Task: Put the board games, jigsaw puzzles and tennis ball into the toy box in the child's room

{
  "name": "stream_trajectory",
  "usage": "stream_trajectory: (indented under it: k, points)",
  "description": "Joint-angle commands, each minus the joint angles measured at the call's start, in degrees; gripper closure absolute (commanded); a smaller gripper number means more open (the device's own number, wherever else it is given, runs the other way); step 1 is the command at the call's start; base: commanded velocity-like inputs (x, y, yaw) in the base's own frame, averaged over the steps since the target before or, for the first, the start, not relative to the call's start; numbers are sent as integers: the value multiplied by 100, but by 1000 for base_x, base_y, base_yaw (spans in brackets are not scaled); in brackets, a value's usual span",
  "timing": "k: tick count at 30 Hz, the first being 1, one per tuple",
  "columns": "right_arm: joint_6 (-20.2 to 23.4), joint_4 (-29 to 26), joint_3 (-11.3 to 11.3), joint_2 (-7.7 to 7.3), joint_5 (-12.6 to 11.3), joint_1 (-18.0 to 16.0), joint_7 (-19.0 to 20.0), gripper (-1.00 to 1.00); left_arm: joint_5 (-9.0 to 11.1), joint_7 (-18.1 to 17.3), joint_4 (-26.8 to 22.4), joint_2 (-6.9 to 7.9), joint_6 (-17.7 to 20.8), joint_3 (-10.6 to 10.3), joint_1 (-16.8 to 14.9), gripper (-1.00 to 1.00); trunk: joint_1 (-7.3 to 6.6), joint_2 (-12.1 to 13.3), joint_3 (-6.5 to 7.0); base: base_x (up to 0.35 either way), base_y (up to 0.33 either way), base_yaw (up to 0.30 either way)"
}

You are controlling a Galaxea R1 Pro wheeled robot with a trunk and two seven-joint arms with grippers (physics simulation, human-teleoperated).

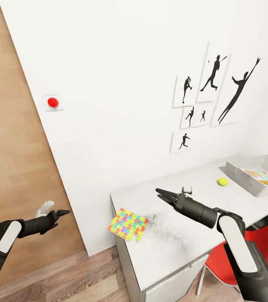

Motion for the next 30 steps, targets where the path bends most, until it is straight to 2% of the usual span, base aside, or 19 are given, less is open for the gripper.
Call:
stream_trajectory:
  k: [1, 2, 6, 14, 21, 25, 30]
  points:
    - [143, -36, -114, 9, 18, -4, 199, -100, -18, -27, 0, -9, 34, 12, -5, -100, 24, -49, -27, 0, 0, 0]
    - [217, -58, -227, 26, 16, -1, 388, -100, -18, -28, 0, -31, 34, -6, -5, -100, 46, -89, -45, 0, 0, 0]
    - [322, -88, -416, 40, 20, 82, 745, -100, -25, -29, 1, -94, 25, -135, -5, -100, 134, -249, -117, 0, 0, 0]
    - [286, -97, -550, 70, 20, 218, 919, -100, -20, -68, 1, -164, 28, -241, -5, -100, 309, -570, -260, 0, 0, 0]
    - [277, -98, -597, 74, 20, 231, 953, -100, -16, -127, 16, -75, 68, -269, -4, -100, 463, -851, -354, 0, 0, -61]
    - [272, -98, -598, 78, 20, 232, 998, -100, -11, -273, 29, 8, 83, -278, -5, -100, 551, -1011, -395, 0, 0, -126]
    - [267, -98, -597, 81, 24, 238, 1014, -100, -10, -444, 41, 27, 85, -275, -5, -100, 661, -1212, -443, 0, 0, -131]
